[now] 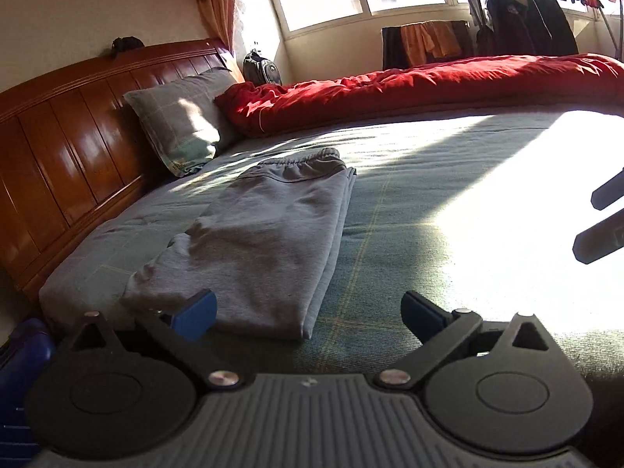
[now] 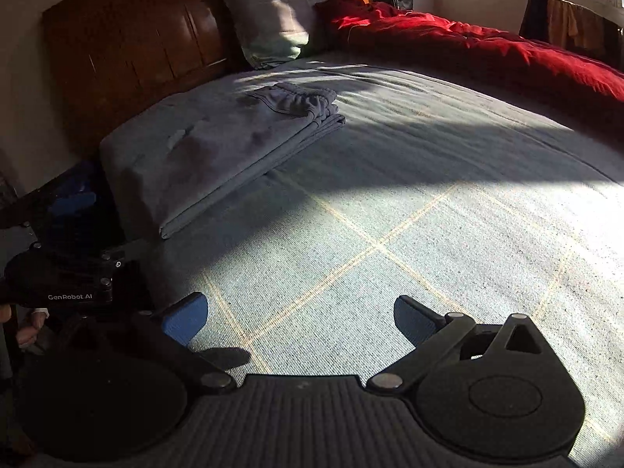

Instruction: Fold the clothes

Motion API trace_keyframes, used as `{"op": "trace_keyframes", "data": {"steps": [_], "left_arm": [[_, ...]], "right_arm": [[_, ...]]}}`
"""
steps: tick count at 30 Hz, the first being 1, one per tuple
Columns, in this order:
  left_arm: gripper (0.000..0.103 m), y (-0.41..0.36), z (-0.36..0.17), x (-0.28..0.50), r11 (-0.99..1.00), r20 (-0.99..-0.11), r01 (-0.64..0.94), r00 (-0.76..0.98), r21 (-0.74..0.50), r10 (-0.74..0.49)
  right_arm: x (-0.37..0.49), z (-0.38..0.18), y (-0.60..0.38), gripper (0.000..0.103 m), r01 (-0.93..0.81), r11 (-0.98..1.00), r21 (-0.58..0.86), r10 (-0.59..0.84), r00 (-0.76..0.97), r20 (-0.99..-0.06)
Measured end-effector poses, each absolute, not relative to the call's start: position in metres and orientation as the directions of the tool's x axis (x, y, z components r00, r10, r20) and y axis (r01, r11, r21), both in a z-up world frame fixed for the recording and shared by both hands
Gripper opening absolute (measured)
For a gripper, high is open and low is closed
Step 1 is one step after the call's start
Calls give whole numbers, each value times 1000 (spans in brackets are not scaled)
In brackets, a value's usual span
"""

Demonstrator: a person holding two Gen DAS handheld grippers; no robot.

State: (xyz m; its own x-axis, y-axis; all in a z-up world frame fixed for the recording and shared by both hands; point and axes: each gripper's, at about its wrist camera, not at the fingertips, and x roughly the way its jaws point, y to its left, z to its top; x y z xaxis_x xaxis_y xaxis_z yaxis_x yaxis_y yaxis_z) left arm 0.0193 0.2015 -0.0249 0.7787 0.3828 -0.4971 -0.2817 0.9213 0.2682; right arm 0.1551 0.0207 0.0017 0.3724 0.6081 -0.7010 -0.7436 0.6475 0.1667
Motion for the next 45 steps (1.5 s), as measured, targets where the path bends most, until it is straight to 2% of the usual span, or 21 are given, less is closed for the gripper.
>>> {"op": "trace_keyframes", "data": {"steps": [4,10,19,25,34,39,45], "left_arm": [[101,188,-15,2,937,-475,-278,809,212,347],[102,176,-10,-19,916,-462,-340,792,212,400],[102,170,3,-50,883,-446,-430,763,190,468],[102,164,15,-69,890,-474,-444,764,105,438],[102,160,42,-90,860,-476,-510,752,20,457],[102,153,54,-102,850,-461,-527,752,9,472],[102,155,52,-98,833,-522,-553,706,16,478]], "right_arm": [[130,11,29,103,-771,629,98,602,403,-689],[95,15,30,103,-756,654,-5,552,481,-681],[58,29,23,103,-774,633,20,593,468,-656],[37,39,16,103,-784,620,21,613,468,-637],[22,69,16,103,-793,609,25,646,477,-596],[14,80,17,103,-790,611,46,669,485,-563],[12,72,19,103,-783,620,56,657,479,-581]]}}
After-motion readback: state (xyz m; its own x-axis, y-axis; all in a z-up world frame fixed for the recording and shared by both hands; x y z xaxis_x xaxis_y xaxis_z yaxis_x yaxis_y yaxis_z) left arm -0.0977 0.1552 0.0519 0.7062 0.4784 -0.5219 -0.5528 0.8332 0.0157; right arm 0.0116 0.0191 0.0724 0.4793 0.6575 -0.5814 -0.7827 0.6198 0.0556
